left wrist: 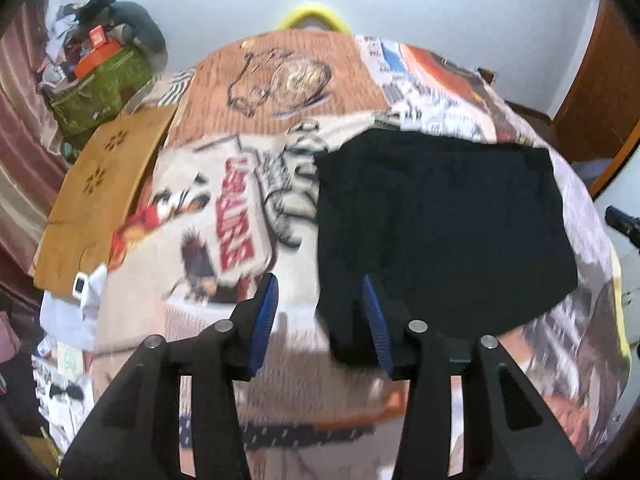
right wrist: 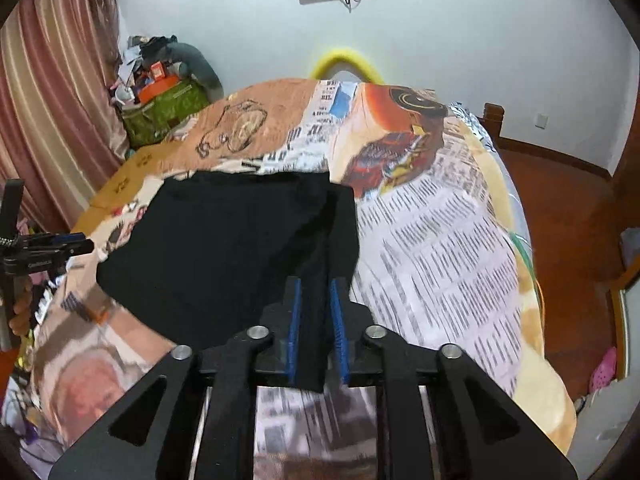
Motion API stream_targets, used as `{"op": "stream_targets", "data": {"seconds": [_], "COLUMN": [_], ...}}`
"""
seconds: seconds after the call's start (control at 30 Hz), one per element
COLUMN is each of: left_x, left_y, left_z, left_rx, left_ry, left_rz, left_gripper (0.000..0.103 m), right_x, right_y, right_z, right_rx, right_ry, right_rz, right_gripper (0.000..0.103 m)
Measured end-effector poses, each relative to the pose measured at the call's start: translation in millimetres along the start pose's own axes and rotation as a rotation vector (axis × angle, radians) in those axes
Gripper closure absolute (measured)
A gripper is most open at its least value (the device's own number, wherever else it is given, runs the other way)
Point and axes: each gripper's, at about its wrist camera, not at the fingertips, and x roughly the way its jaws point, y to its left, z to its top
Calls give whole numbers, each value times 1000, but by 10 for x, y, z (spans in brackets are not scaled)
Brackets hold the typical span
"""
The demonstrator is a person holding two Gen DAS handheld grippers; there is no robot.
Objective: Fold small clothes
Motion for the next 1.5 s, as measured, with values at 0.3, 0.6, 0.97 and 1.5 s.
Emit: {"op": "stream_targets", "data": {"seconds": [0.3,0.6,0.97,1.5], "left_x": [413,1052,1431,676], "left_y": [-359,-563,-185,-77], "left_z": [582,848,859,680], "left_rx": [65,121,-49,-3], "left_ry": [-11,15,58,-23], "left_rz": [-50,-21,54,30], "left_gripper": [57,85,86,54], "right_x": [566,1004,1014,315], "right_y": [-6,-101,-240,-380], "right_z": [252,523,586,254], "right_rx": [33,63,12,70], "right_ry": [26,27,-24,-49], "right_rz": [35,81,-16,-1], "right_gripper": [78,93,94,61]}}
